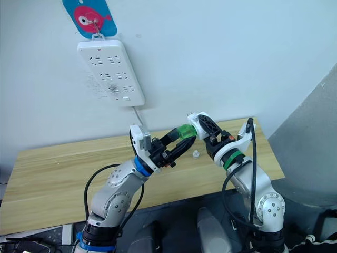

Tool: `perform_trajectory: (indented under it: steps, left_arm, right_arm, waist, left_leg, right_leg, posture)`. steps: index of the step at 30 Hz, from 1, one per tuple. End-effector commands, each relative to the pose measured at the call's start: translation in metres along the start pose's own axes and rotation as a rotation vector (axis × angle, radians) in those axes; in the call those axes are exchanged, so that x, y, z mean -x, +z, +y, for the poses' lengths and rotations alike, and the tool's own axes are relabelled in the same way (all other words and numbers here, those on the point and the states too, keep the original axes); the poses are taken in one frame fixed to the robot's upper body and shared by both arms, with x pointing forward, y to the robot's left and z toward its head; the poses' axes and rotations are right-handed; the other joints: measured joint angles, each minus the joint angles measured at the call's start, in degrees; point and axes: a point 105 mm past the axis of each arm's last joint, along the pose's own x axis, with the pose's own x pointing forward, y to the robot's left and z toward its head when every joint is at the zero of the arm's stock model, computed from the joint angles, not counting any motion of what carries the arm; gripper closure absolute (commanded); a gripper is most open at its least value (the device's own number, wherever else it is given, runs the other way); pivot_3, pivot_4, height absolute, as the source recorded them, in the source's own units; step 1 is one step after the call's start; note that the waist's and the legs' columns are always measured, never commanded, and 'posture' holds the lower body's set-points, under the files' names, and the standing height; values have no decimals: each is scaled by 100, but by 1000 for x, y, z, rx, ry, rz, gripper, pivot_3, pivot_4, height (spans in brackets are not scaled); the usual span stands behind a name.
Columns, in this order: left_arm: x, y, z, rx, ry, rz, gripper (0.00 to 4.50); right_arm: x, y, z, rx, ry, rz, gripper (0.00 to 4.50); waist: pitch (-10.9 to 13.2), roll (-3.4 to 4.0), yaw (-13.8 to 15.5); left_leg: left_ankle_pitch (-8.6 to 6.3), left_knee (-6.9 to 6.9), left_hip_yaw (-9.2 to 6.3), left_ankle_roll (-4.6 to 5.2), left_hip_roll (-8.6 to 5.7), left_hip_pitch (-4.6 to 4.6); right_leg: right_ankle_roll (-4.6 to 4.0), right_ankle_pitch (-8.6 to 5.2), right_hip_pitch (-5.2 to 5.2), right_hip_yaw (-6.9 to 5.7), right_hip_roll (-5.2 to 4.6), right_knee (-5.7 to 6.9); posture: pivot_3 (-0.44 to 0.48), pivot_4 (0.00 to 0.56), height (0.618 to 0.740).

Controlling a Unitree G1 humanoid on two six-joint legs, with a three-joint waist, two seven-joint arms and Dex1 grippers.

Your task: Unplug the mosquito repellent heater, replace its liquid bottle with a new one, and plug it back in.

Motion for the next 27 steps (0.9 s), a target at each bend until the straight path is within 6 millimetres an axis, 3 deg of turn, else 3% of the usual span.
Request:
perform_trajectory:
  steps: [1,3,7,13,16,22,27]
  left_arm:
    - [1,0,-10,-32,-49,27,590]
    - [6,-2,-9,-84,-52,62,0]
    - [28,-3,4,-151,-4,141,0]
    - [76,5,28,-172,101,270,0]
    - [94,20,51,-196,209,281,0]
    - [118,52,86,-308,349,289,0]
    - [123,80,113,-320,378,268,0]
  right_arm:
    - [5,-2,15,10,73,12,1486]
    - [6,1,14,24,68,4,1486]
    - [8,9,12,177,64,-1,1486]
    - [5,14,27,846,127,42,1486]
    - [5,8,33,1083,192,70,1486]
    - [1,-2,43,1351,284,82,1487]
    - [-2,-6,43,1402,321,94,1487]
  waist:
    - [0,0,2]
    - [0,0,1]
    - [0,0,-2]
    - [1,1,19]
    - [0,0,45]
    - [1,-1,107]
    - [1,-1,167]
  left_leg:
    - [0,0,0,0,-1,-1]
    - [0,1,0,0,-1,-1]
    - [0,0,1,0,1,0]
    - [1,-5,7,0,4,2]
    - [1,-4,7,-1,5,3]
    - [-1,-7,13,-2,2,0]
    - [0,-6,12,-2,4,0]
  right_leg:
    - [0,0,0,1,0,0]
    - [-1,-1,0,1,-1,-1]
    - [-5,-2,-1,1,-1,1]
    - [-9,-5,-9,2,-1,4]
    - [-11,-6,-12,1,0,6]
    - [-8,-5,-11,4,-4,-6]
    - [-8,-5,-13,0,-2,-3]
  posture:
    - [-251,255,740]
    - [-249,254,740]
    - [-246,254,740]
    - [-227,257,740]
    - [-219,256,740]
    - [-197,258,740]
    - [-191,260,740]
